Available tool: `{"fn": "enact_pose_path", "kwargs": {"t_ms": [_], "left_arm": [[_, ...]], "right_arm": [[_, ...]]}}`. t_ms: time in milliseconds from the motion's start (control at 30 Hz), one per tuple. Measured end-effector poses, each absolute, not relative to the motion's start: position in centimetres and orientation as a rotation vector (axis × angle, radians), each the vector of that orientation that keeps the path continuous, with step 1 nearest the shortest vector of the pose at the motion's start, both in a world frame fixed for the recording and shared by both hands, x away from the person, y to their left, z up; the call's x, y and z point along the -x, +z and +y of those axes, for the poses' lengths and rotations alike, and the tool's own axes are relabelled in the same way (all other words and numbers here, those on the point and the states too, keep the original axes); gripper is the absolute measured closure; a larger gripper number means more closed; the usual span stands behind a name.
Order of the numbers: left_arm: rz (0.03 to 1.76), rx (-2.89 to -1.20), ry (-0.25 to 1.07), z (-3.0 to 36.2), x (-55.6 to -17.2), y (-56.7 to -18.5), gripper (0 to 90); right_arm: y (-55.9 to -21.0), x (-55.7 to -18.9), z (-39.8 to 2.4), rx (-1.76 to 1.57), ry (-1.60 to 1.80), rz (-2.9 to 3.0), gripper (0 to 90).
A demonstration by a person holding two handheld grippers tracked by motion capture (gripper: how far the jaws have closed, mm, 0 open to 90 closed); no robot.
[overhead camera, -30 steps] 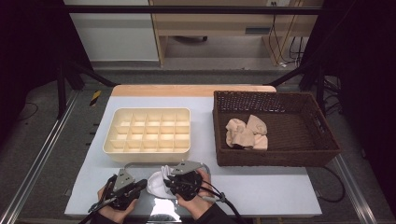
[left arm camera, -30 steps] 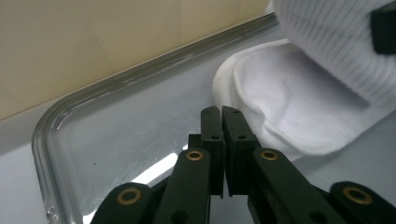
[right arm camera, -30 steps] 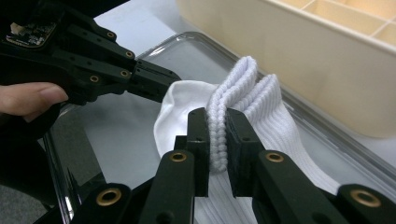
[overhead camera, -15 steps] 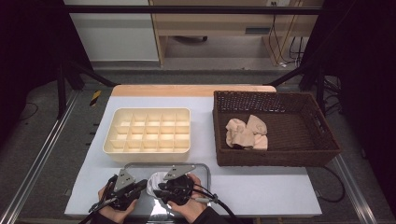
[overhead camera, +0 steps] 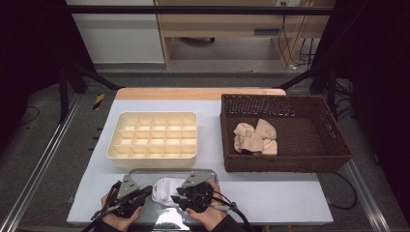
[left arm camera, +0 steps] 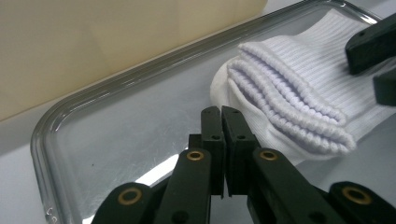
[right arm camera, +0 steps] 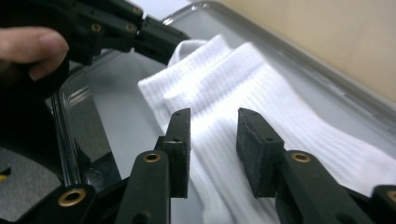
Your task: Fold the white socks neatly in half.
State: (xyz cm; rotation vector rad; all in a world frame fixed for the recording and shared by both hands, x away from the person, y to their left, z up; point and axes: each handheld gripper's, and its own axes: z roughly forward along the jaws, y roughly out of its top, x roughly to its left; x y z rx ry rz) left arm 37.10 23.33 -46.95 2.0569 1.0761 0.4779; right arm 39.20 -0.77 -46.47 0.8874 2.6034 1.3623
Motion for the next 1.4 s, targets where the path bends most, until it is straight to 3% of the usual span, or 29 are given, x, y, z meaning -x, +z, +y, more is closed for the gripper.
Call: {"fn": "enact_pose_path", "kwargs": {"t_ms": [133,267,300,333,367,433,767,1067,1100,1200,1400], "left_arm": [[1.073,-2.057,0.478,23.3,-37.1,-46.9,87.4],[1.071,-2.060,0.477,23.3,-37.1,-47.0,87.5],[1.073,-2.058,0.476,23.3,-37.1,-47.0,87.5],[1.073,-2.058,0.476,23.3,-37.1,-47.0,87.5],[1.073,-2.059,0.475,23.3,-37.1,-47.0,87.5],[1.072,-2.059,0.474,23.3,-37.1,-47.0,87.5],[1.072,-2.061,0.471,23.3,-37.1,-47.0,87.5],[1.078,-2.036,0.468,23.6,-37.2,-46.6,87.1],[1.076,-2.007,0.464,23.9,-37.2,-46.2,87.1],[1.056,-1.953,0.473,24.4,-36.8,-45.0,87.1],[0.972,-1.924,0.469,23.8,-36.0,-43.2,87.2]], "right_arm": [[-46.9,-39.1,0.6,-0.837,1.332,2.622,63.2],[-47.4,-39.0,0.9,-0.787,1.283,2.608,68.8],[-47.3,-39.0,0.9,-0.767,1.266,2.598,77.5],[-47.3,-39.0,0.9,-0.767,1.266,2.598,77.5],[-47.2,-39.1,0.7,-0.786,1.263,2.605,86.4],[-47.0,-39.2,0.6,-0.806,1.270,2.618,89.2],[-45.2,-39.1,1.0,-0.764,1.456,2.598,89.6],[-47.4,-39.0,2.1,-0.748,1.366,2.716,86.1],[-47.1,-39.1,1.9,-0.762,1.387,2.709,80.7],[-46.2,-39.0,0.9,-0.775,1.466,2.672,75.6],[-44.5,-39.3,-2.4,-0.837,1.492,2.555,81.0]]}}
